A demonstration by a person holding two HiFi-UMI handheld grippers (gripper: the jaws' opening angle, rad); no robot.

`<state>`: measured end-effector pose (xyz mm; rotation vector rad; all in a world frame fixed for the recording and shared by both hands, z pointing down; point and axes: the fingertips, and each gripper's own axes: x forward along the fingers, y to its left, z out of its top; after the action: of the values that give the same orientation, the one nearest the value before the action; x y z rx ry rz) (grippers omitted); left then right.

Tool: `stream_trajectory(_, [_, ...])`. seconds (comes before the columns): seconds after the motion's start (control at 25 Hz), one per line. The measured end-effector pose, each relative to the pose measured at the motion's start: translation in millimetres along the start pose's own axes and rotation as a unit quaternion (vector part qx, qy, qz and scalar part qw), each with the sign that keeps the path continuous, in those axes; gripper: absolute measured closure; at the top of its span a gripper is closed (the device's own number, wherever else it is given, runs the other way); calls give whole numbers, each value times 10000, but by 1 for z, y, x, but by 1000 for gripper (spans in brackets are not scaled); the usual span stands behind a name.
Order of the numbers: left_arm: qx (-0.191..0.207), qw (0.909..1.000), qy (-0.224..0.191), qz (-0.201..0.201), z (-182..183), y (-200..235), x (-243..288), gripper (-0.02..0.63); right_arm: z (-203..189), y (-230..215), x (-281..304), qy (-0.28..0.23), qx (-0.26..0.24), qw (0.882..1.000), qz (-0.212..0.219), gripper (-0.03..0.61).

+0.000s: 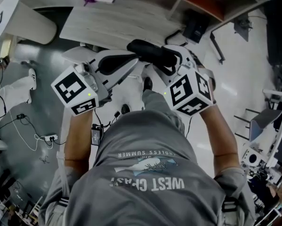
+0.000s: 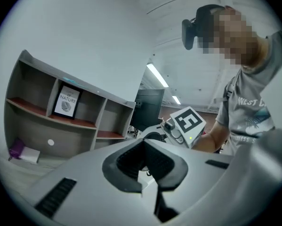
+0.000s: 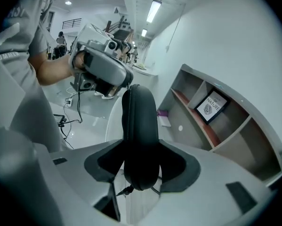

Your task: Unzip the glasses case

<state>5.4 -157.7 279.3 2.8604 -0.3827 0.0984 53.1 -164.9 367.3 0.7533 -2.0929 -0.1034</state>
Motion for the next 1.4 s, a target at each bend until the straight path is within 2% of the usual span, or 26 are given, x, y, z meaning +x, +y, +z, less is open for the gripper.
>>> stream_trajectory(0.12, [-197,9994,-278,70,-4,-6,10,614,5,-2,0,107,32,9999,-77,348])
stream_trajectory(0.2, [-506,9967,-619,128,-2,-2,6,614,9,-2,0,74,55,9999,-63,344])
stream_trajectory(0.28, [-913,9911,-967,72,2,4,-2,614,17,-2,0,-169,11,9998,-83,337])
stream_trajectory(0.36, [-1322,9827,-1297,-75,8,8,-10,615,28,-3,-4,-660,-164,9975,-214,333])
stream_trajectory(0.48, [-2014,9595,-1910,-478,21,13,-21,615,44,-6,-13,-1669,-505,9832,-543,308])
stream_trajectory(0.64, [-2794,9181,-2559,-1163,41,11,-29,615,38,-10,-8,-2182,-948,9641,-1180,210])
stream_trajectory(0.84, [-3387,8813,-2926,-1512,48,10,-29,615,46,-9,-4,-2582,-1369,9362,-1953,212])
stream_trajectory(0.88, [-3476,8746,-3007,-1545,49,10,-30,615,48,-6,-5,-2669,-1413,9308,-2061,241])
stream_trajectory(0.96, [-3541,8673,-3150,-1518,52,12,-32,615,49,-3,-15,-2843,-1283,9264,-2110,269])
stream_trajectory(1.0, [-3504,8688,-3187,-1443,53,15,-34,615,49,-2,-22,-2923,-1162,9270,-2044,284])
stream_trajectory(1.04, [-3417,8743,-3181,-1331,54,18,-36,615,48,0,-29,-2981,-1045,9287,-1942,298])
stream_trajectory(1.12, [-3147,8932,-3038,-1043,53,25,-40,615,46,4,-39,-3005,-850,9351,-1675,308])
stream_trajectory(1.2, [-2742,9187,-2755,-695,48,32,-44,615,48,7,-42,-2929,-643,9447,-1330,314])
stream_trajectory(1.24, [-2412,9355,-2539,-460,45,36,-46,615,49,9,-41,-2857,-505,9504,-1118,318])
stream_trajectory(1.32, [-1505,9686,-1977,86,39,40,-46,615,52,11,-40,-2696,-175,9607,-641,321])
stream_trajectory(1.36, [-1084,9788,-1715,290,38,41,-46,615,53,12,-39,-2626,-8,9641,-407,322])
stream_trajectory(1.4, [-758,9848,-1508,418,37,40,-45,615,54,12,-40,-2572,152,9661,-190,322])
